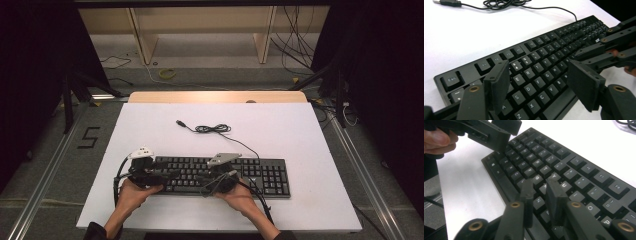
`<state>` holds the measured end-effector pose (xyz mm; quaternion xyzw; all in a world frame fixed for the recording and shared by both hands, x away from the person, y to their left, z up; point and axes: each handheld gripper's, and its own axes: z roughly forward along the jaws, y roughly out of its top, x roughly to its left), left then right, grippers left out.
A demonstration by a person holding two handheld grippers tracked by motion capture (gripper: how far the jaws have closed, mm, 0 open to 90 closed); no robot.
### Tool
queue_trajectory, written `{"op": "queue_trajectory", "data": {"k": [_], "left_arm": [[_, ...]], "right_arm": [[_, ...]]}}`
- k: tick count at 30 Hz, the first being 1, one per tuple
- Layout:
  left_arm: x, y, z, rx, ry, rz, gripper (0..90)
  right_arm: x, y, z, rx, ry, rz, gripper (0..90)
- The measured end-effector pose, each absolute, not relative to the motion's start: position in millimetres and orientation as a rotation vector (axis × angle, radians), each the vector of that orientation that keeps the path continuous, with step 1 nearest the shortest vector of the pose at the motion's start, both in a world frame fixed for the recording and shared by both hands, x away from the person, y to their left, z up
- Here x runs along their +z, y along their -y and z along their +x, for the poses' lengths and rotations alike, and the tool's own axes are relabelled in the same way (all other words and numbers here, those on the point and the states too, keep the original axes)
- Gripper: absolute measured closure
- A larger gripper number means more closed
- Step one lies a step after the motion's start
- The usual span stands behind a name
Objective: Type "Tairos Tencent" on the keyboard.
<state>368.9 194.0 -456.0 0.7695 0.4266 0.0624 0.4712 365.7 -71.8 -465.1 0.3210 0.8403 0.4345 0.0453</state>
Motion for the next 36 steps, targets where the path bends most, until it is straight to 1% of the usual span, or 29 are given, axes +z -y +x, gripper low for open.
{"op": "queue_trajectory", "data": {"k": [9,11,21,36], "left_arm": [[-457,-195,358,0.149,-1.018,1.869,32.7],[-457,-195,357,0.149,-1.013,1.868,32.7],[-460,-202,349,0.151,-0.997,1.852,30.7],[-464,-204,346,0.15,-0.999,1.846,29.0]], "right_arm": [[-469,68,366,1.3,-2.578,0.97,89.0],[-470,67,366,1.296,-2.579,0.969,90.0],[-476,63,367,1.257,-2.606,0.962,90.0],[-484,59,366,1.22,-2.612,0.98,90.0]]}}
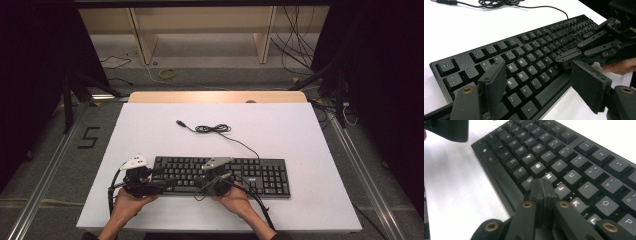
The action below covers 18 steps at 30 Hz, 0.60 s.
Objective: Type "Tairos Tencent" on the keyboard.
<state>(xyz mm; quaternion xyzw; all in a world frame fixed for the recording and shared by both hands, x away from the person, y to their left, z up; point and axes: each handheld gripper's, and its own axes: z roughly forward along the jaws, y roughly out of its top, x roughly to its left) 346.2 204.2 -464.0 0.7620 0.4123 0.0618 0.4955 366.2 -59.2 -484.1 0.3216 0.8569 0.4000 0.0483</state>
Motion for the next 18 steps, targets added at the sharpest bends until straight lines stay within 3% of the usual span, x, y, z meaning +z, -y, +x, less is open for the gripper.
{"op": "queue_trajectory", "data": {"k": [8,18], "left_arm": [[-465,-204,347,0.16,-0.992,1.85,29.4],[-467,-201,347,0.163,-0.985,1.867,30.5]], "right_arm": [[-484,58,365,1.211,-2.604,0.986,90.0],[-474,70,364,1.298,-2.571,0.993,75.0]]}}
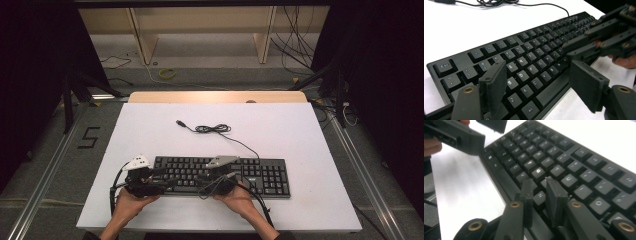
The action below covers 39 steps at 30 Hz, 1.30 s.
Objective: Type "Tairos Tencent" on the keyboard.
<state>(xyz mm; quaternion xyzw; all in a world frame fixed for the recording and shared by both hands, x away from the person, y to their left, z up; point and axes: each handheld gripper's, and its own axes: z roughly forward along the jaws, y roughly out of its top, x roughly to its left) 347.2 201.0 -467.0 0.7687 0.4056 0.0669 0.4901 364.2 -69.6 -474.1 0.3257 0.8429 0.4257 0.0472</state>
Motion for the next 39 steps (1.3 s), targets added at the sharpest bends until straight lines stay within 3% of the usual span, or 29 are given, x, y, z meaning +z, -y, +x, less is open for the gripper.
{"op": "queue_trajectory", "data": {"k": [5,13,21,39], "left_arm": [[-468,-201,348,0.163,-0.979,1.874,30.8],[-468,-200,347,0.165,-0.977,1.872,30.9],[-468,-199,347,0.169,-0.968,1.872,31.0],[-468,-195,348,0.168,-0.954,1.887,34.6]], "right_arm": [[-468,78,365,1.358,-2.545,1.016,71.1],[-461,91,364,1.393,-2.51,1.034,55.5],[-455,98,361,1.419,-2.486,1.048,46.6],[-450,112,357,1.449,-2.46,1.062,41.4]]}}
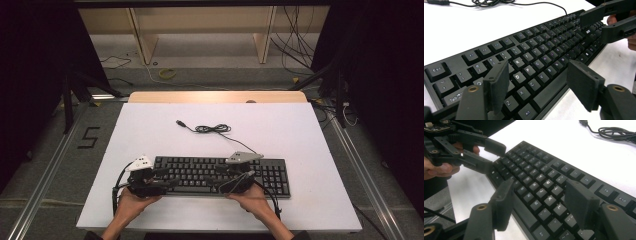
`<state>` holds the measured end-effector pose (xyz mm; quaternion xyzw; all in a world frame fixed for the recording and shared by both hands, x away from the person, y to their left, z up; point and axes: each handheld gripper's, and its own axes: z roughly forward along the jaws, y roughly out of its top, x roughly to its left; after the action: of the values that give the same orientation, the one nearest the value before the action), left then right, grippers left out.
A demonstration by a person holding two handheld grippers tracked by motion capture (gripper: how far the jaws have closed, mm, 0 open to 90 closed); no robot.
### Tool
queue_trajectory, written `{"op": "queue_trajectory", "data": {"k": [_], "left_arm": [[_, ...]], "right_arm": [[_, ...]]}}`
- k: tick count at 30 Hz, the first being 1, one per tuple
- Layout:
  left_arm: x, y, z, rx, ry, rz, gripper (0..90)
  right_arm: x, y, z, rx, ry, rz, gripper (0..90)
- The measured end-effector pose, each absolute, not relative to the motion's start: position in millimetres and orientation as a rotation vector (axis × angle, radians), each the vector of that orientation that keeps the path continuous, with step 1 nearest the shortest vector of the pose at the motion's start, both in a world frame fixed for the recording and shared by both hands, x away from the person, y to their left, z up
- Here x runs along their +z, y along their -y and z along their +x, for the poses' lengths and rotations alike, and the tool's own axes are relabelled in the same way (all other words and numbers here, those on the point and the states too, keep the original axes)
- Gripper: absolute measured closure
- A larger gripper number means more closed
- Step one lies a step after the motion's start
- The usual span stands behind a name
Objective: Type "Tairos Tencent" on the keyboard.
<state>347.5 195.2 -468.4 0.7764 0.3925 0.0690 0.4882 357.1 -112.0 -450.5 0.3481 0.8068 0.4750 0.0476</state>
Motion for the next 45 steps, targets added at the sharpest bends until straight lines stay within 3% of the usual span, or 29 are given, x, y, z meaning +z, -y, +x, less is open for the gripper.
{"op": "queue_trajectory", "data": {"k": [7,17,25,45], "left_arm": [[-469,-194,349,0.165,-0.962,1.89,45.3],[-470,-182,349,0.173,-0.925,1.99,72.8],[-474,-176,352,0.183,-0.936,2.05,85.9],[-482,-169,358,0.173,-0.966,2.106,89.4]], "right_arm": [[-450,116,355,1.453,-2.449,1.059,38.2],[-452,121,352,1.441,-2.448,1.07,36.2],[-452,122,350,1.448,-2.442,1.056,34.5],[-452,123,348,1.448,-2.44,1.051,33.8]]}}
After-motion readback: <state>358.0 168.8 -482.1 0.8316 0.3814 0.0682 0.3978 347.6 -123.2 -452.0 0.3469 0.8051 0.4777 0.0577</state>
